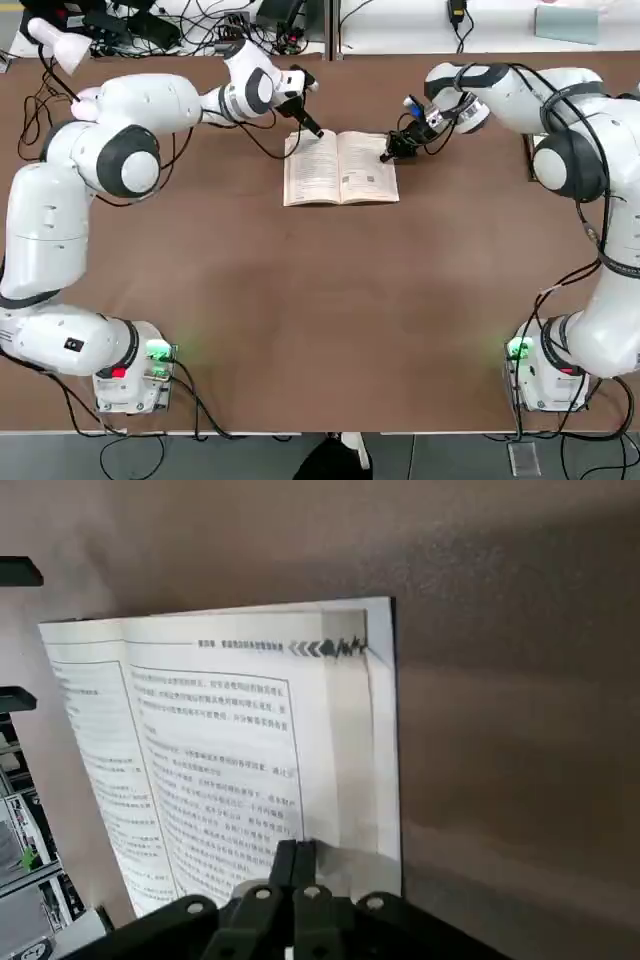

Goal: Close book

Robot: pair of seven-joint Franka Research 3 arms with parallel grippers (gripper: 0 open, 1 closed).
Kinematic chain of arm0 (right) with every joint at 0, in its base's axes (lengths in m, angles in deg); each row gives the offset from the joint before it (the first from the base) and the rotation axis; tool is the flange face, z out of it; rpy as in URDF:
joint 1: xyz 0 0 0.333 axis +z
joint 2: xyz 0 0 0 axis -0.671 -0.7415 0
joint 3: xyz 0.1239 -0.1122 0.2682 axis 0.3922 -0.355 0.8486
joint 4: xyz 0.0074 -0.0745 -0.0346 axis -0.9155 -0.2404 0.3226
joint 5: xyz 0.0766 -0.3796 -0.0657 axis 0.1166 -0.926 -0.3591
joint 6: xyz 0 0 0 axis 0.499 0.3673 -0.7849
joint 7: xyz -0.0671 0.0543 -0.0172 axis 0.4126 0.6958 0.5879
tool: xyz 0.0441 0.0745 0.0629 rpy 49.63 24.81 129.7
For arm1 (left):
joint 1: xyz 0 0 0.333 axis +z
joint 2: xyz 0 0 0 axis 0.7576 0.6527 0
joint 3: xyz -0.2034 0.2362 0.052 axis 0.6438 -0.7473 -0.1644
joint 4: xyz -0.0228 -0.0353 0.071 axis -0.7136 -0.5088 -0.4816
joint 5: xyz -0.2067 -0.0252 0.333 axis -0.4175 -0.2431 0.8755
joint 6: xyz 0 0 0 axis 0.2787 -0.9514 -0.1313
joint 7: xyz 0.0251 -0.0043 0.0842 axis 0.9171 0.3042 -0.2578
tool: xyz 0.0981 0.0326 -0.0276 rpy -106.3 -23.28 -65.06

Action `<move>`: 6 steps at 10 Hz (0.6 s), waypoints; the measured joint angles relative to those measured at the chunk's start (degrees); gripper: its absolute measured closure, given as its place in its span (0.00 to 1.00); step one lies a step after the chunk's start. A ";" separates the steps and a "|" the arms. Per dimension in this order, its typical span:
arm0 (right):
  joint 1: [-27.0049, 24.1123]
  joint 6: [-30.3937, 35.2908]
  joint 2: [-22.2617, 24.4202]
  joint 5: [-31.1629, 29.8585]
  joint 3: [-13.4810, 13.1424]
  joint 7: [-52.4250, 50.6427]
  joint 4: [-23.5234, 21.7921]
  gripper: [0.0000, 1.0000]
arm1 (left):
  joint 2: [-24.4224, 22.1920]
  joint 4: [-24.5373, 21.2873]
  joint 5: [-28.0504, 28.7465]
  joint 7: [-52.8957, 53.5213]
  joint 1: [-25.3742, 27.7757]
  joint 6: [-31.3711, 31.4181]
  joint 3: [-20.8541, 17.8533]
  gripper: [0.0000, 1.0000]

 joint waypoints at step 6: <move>0.00 0.00 0.00 0.00 -0.01 -0.02 0.00 0.99 | 1.79 0.00 -7.37 3.72 0.11 -0.05 0.55 0.00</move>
